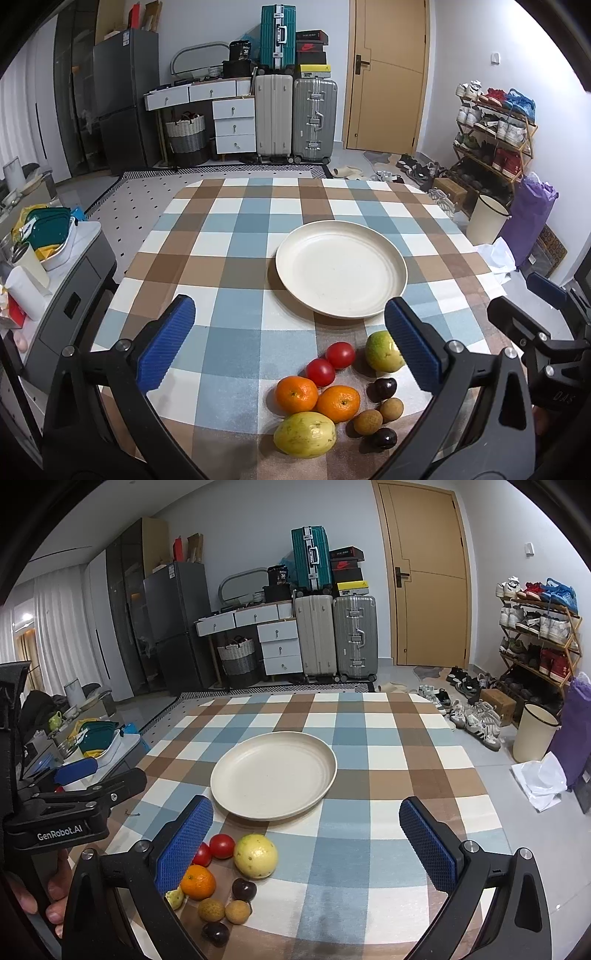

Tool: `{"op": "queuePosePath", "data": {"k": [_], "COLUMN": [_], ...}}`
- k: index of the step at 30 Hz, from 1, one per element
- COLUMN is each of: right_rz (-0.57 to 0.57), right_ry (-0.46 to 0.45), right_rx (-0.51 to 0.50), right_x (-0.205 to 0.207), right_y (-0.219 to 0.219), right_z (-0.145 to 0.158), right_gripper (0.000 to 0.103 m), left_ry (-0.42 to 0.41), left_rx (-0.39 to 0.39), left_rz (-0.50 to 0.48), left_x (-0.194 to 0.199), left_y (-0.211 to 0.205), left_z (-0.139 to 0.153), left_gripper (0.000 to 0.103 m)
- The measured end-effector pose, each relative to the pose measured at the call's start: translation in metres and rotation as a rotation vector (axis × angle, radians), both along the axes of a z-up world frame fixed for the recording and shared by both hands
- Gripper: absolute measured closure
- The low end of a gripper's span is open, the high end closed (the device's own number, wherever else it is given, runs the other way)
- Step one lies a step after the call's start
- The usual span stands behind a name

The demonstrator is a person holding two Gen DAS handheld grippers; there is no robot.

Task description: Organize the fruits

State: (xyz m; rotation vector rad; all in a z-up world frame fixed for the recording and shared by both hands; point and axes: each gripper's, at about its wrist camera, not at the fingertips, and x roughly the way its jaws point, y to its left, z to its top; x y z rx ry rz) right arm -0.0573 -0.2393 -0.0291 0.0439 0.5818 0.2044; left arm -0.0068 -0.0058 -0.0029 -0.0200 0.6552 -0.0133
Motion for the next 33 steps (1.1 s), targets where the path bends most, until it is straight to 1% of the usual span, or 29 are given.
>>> {"op": "queuePosePath", "data": {"k": [2,17,22,33], "right_rz": [0.001,0.007,0.008,0.009], "right_ry": [-0.001,0.003,0.004,0.004], "right_rx": [0.0,0.008,0.008,0.007], "right_x": [0.0,0.0,0.0,-0.001], "right_y": [0.0,0.003,0.003,0.004], "right_z": [0.0,-0.001,-0.001,-0.001], "right_gripper": [0.0,0.0,0.0,0.0], "left_ry": [-0.007,-0.018,-0.008,-0.002], "left_rx": [-0.013,-0.021,-0.027,-0.031], "left_rz": [-0.001,0.007,0.013,0.01], "left_x": [-0.001,-0.002,-0.001,-0.001], "left_y": [-0.001,0.003,0.01,0.01], "left_z": [0.0,-0.001,-0.004,-0.005], "left_gripper": [0.001,0.001,0.001,0.001]}}
